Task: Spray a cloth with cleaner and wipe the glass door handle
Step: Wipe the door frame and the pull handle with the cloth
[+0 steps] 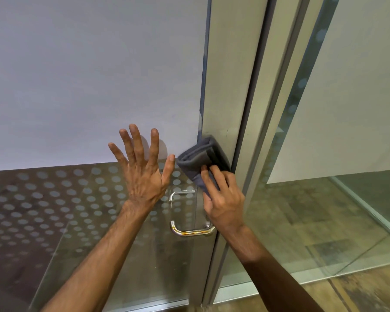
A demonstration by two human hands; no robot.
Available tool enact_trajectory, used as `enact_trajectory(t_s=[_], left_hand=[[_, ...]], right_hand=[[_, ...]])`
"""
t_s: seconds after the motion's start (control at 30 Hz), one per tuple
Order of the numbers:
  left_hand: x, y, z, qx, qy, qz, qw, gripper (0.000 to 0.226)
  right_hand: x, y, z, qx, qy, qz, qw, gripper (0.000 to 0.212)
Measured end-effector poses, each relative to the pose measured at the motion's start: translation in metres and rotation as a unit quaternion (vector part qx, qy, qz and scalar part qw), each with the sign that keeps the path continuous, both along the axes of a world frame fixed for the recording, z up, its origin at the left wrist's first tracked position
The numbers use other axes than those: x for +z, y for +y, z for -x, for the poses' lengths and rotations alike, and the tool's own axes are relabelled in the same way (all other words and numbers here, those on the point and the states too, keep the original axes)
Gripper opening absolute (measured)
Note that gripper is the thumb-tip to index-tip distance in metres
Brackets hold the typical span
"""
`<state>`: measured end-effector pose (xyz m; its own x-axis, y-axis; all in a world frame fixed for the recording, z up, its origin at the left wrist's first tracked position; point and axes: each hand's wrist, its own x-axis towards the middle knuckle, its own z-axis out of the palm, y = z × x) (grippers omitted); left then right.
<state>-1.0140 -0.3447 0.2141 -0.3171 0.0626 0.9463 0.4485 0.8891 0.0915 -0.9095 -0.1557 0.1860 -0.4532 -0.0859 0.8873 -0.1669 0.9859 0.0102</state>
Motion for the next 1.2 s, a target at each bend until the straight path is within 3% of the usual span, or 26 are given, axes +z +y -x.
enact_trajectory(t_s=[0.33,0.47,0.6,0.67,0.77,0.9,1.07,1.2], left_hand=[[0.002,0.0,-0.005,-0.006,0.001,-0.002,1.0,0.079],[0.002,-0.001,-0.004,-0.011,-0.002,-0.006,1.0,0.079],[0.002,-0.001,-0.003,-0.012,0.0,-0.008,1.0,0.079],[0.002,-0.001,-0.003,-0.011,-0.001,-0.008,1.0,0.079],[0.003,0.0,-0.006,-0.01,-0.004,-0.007,1.0,0.077],[0.004,0.001,-0.01,-0.014,-0.017,-0.006,1.0,0.077],[0.004,0.0,-0.012,-0.012,-0.022,-0.001,1.0,0.076],[0.004,0.0,-0.012,-0.015,-0.025,-0.004,1.0,0.076]], right_hand=[[-0.006,0.013,-0.027,0.028,-0.162,-0.022,0.986,0.052],[0.004,0.011,-0.049,0.115,-0.158,0.152,0.969,0.058],[0.017,0.005,-0.08,0.174,-0.088,0.434,0.88,0.041],[0.033,0.004,-0.09,0.155,-0.037,0.503,0.85,0.036],[0.065,0.001,-0.089,0.139,0.058,0.466,0.872,0.033],[0.098,-0.002,-0.057,0.071,0.111,0.304,0.944,0.05],[0.102,-0.013,-0.008,0.031,0.061,0.093,0.993,0.056],[0.083,-0.012,0.008,0.029,0.052,0.059,0.996,0.055]])
